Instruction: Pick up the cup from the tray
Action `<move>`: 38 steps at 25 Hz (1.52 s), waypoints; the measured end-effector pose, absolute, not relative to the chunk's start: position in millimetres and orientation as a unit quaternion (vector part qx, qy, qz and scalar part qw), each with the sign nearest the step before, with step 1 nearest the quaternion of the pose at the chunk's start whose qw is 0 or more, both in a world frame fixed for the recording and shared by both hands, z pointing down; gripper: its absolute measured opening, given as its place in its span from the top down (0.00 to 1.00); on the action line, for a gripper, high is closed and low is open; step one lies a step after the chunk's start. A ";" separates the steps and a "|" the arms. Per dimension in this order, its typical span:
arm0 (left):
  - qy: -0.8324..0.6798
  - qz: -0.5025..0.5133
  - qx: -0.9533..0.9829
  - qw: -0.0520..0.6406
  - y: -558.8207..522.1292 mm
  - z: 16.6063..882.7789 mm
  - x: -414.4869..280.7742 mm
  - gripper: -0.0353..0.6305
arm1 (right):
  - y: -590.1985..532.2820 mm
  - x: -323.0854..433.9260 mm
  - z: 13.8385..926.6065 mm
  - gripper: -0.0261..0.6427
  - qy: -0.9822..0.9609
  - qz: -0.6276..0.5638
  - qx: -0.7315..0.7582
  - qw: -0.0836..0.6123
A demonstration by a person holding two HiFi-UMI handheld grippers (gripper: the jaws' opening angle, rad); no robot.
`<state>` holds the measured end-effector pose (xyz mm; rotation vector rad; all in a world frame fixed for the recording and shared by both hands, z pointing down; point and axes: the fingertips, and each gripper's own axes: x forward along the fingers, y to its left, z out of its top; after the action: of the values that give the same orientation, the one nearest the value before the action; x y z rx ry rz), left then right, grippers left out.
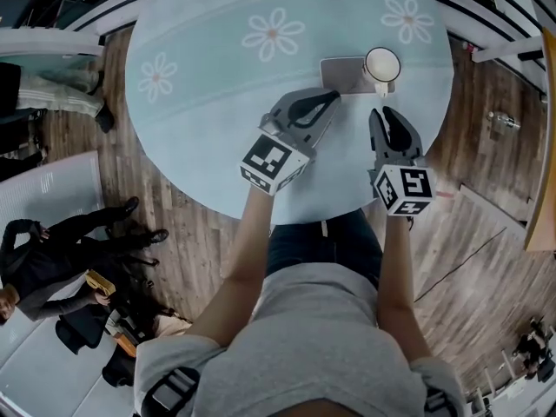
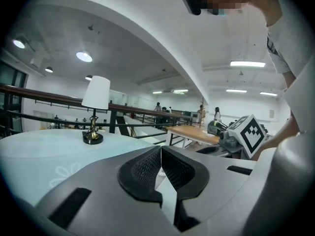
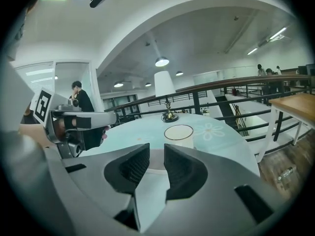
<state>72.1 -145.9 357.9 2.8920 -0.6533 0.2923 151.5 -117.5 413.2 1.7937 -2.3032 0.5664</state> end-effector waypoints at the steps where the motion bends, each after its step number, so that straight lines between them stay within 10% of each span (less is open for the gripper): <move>1: -0.218 0.099 0.968 0.082 -145.8 358.9 76.1 0.93 | -119.8 156.9 415.9 0.85 -0.769 0.191 0.604 0.086; 38: -0.249 0.141 0.953 0.103 -162.7 388.2 52.7 0.93 | -167.9 139.8 477.5 0.86 -0.888 0.181 0.372 0.201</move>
<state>52.7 -162.7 388.2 2.8116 -0.7353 0.4148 139.8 -167.9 477.5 1.0395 -2.4802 0.5044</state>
